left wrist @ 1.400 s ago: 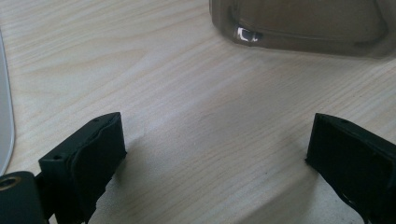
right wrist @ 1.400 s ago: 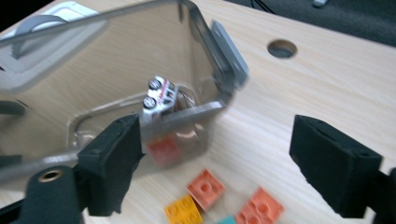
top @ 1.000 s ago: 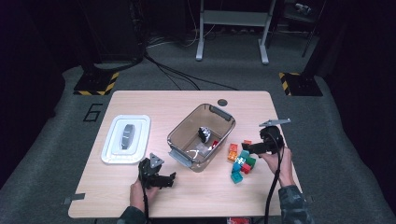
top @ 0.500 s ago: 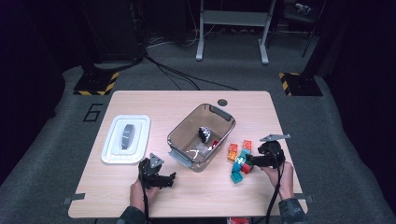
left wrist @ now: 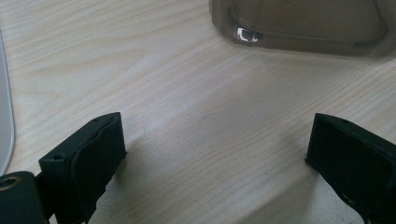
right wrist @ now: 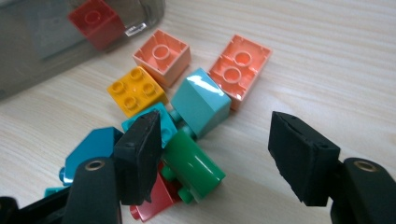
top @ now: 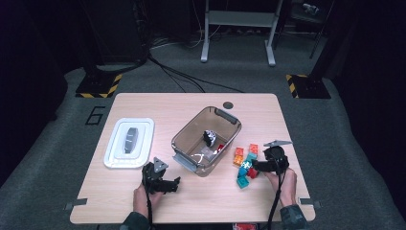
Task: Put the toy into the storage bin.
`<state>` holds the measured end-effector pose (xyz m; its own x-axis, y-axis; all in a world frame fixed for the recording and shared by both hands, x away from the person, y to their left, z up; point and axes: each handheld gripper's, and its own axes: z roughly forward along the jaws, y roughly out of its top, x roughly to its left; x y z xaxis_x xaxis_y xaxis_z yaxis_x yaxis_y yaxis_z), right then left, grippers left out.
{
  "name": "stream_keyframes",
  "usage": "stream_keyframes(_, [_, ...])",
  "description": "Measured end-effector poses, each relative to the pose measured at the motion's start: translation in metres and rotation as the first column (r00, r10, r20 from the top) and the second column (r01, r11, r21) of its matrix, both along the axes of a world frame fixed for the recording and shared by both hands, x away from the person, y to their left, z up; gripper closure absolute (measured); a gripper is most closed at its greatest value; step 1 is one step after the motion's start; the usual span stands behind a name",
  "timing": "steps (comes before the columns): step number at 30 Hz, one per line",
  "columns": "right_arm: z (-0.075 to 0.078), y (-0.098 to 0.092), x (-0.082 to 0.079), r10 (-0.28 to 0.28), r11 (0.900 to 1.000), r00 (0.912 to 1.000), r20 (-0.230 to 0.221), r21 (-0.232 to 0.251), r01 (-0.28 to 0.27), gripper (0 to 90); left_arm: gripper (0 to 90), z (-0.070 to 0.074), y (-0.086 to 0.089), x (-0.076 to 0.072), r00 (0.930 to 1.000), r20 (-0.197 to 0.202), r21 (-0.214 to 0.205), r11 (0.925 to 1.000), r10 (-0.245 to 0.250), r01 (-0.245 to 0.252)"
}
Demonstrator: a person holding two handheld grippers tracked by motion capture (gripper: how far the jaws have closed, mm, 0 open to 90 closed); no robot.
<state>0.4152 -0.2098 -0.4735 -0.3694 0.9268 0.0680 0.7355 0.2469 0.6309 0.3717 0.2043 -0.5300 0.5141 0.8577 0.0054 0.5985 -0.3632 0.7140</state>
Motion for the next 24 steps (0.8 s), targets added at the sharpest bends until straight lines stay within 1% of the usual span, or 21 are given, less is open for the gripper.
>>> stream_keyframes(3, [-0.001, -0.010, -0.002, -0.014, 0.9999, 0.9999, -0.006, -0.001, 0.014, 35.2, 4.2, 0.000, 0.000, 0.000, 1.0000, 0.000, 0.000, 1.0000, 0.000, 0.000])
stream_keyframes(5, [0.000, -0.016, -0.004, -0.036, 0.9993, 0.9992, -0.016, 0.007, 0.036, 35.8, 4.2, 0.000, 0.000, 0.000, 1.0000, 0.000, 0.000, 1.0000, 0.000, 0.000])
stream_keyframes(7, [0.000, -0.023, -0.005, -0.043, 0.9991, 0.9990, -0.007, 0.004, 0.043, 35.5, 4.2, 0.000, 0.000, 0.000, 1.0000, 0.000, 0.000, 1.0000, 0.000, 0.000])
stream_keyframes(9, [0.001, -0.026, -0.007, -0.058, 0.9980, 0.9983, -0.008, 0.024, 0.059, 35.1, 4.2, 0.000, 0.000, 0.000, 1.0000, -0.001, -0.002, 1.0000, 0.000, 0.000])
stream_keyframes(11, [0.002, -0.028, -0.008, -0.058, 0.9981, 0.9983, 0.003, 0.019, 0.058, 34.3, 4.2, 0.000, 0.000, 0.000, 1.0000, 0.000, -0.001, 1.0000, 0.000, 0.000])
stream_keyframes(12, [0.002, -0.029, -0.007, -0.043, 0.9988, 0.9990, 0.014, 0.021, 0.043, 33.9, 4.2, 0.000, 0.000, 0.000, 1.0000, -0.001, -0.002, 1.0000, 0.000, 0.000])
stream_keyframes(13, [0.003, -0.028, -0.007, -0.046, 0.9985, 0.9988, 0.014, 0.030, 0.046, 33.2, 4.2, 0.000, 0.000, 0.000, 1.0000, 0.000, 0.000, 1.0000, 0.000, 0.000])
stream_keyframes(14, [0.003, -0.027, -0.007, -0.033, 0.9988, 0.9993, 0.015, 0.036, 0.033, 32.2, 4.2, 0.000, 0.000, 0.000, 1.0000, -0.001, -0.003, 1.0000, 0.001, -0.001])
stream_keyframes(15, [0.002, -0.025, -0.006, -0.018, 0.9990, 0.9996, 0.020, 0.042, 0.017, 32.2, 4.2, 0.000, 0.000, 0.000, 1.0000, 0.002, 0.003, 1.0000, -0.003, 0.003])
stream_keyframes(16, [0.002, -0.022, -0.006, -0.010, 0.9992, 0.9998, 0.015, 0.040, 0.009, 32.3, 4.2, 0.000, 0.000, 0.000, 1.0000, 0.000, -0.002, 1.0000, 0.000, 0.000])
stream_keyframes(17, [0.000, -0.019, -0.005, 0.006, 0.9995, 0.9998, 0.018, 0.032, -0.007, 32.9, 4.2, 0.000, 0.000, 0.000, 1.0000, 0.000, 0.000, 1.0000, 0.000, 0.000])
stream_keyframes(18, [-0.001, -0.016, -0.006, 0.010, 0.9994, 0.9999, 0.012, 0.034, -0.011, 33.9, 4.2, 0.000, 0.000, 0.000, 1.0000, 0.003, 0.004, 1.0000, -0.004, 0.004])
stream_keyframes(19, [-0.003, -0.014, -0.005, 0.024, 0.9994, 0.9996, 0.013, 0.025, -0.024, 35.1, 4.2, 0.000, 0.000, 0.000, 1.0000, 0.001, 0.000, 1.0000, 0.000, 0.000])
stream_keyframes(22, [-0.008, -0.011, -0.003, 0.047, 0.9988, 0.9989, 0.007, 0.011, -0.047, 43.5, 4.2, 0.000, 0.000, 0.000, 1.0000, 0.000, 0.000, 1.0000, 0.000, 0.000])
stream_keyframes(24, [-0.009, -0.010, -0.004, 0.056, 0.9983, 0.9984, 0.000, 0.013, -0.056, 49.7, 4.2, 0.000, 0.000, 0.000, 1.0000, 0.000, 0.000, 1.0000, 0.000, 0.000])
